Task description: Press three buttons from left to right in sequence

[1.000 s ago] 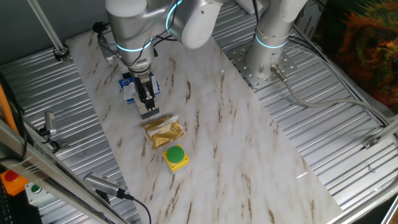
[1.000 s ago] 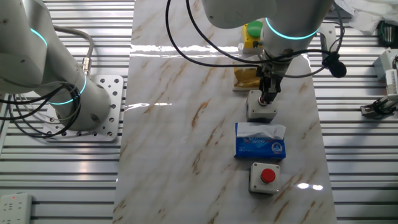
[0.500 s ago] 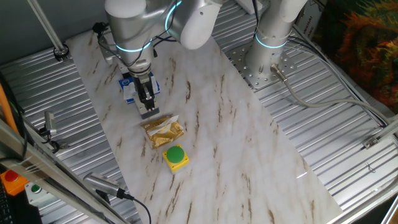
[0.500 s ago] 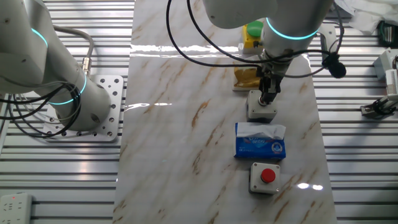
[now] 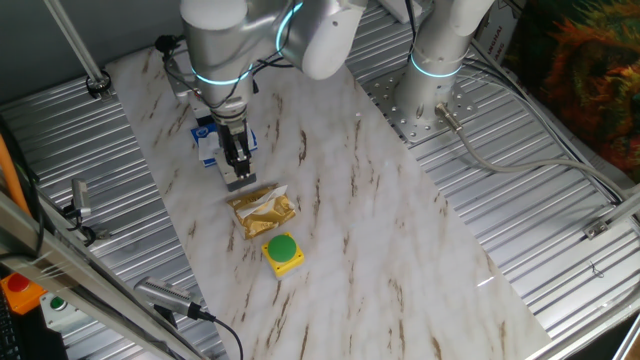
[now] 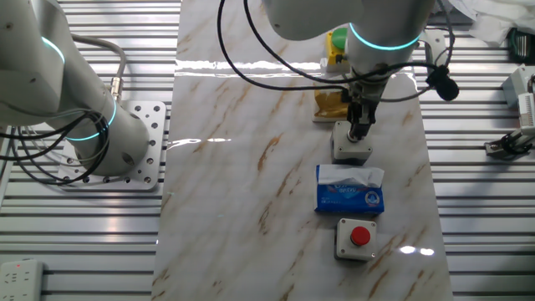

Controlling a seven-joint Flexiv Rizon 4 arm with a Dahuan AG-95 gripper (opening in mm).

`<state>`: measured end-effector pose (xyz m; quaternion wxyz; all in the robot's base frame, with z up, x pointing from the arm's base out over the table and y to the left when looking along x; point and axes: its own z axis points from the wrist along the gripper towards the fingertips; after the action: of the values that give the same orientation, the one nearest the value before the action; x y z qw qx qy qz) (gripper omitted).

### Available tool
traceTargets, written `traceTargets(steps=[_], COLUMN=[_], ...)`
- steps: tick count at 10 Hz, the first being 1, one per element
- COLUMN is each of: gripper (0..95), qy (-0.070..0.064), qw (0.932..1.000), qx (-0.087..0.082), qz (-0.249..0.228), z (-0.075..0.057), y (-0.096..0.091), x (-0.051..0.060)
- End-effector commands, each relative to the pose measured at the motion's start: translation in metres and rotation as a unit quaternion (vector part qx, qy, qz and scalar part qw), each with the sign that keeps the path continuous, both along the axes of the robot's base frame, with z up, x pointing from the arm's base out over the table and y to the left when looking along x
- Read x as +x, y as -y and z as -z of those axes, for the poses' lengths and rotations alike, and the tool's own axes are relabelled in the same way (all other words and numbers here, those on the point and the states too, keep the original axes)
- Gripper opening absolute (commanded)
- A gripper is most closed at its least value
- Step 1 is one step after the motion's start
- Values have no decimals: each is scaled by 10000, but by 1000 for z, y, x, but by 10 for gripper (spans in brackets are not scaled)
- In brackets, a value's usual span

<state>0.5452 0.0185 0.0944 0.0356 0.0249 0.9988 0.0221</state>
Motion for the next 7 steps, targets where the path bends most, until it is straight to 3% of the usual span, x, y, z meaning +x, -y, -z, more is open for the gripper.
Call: traceTargets(steps=[1,2,4,5,7], gripper=[570,570,570,570,570], qy=[-251,-336,-376,-428,-527], qw=[9996,9994,9993,9990,9985], qx=[-98,-92,-43,103,144], qz=[6,12,-24,20,35], z=[0,-5,-13,-17,-23], y=[-1,-1,-2,-2,-4], x=[0,-1,-3,-4,-6])
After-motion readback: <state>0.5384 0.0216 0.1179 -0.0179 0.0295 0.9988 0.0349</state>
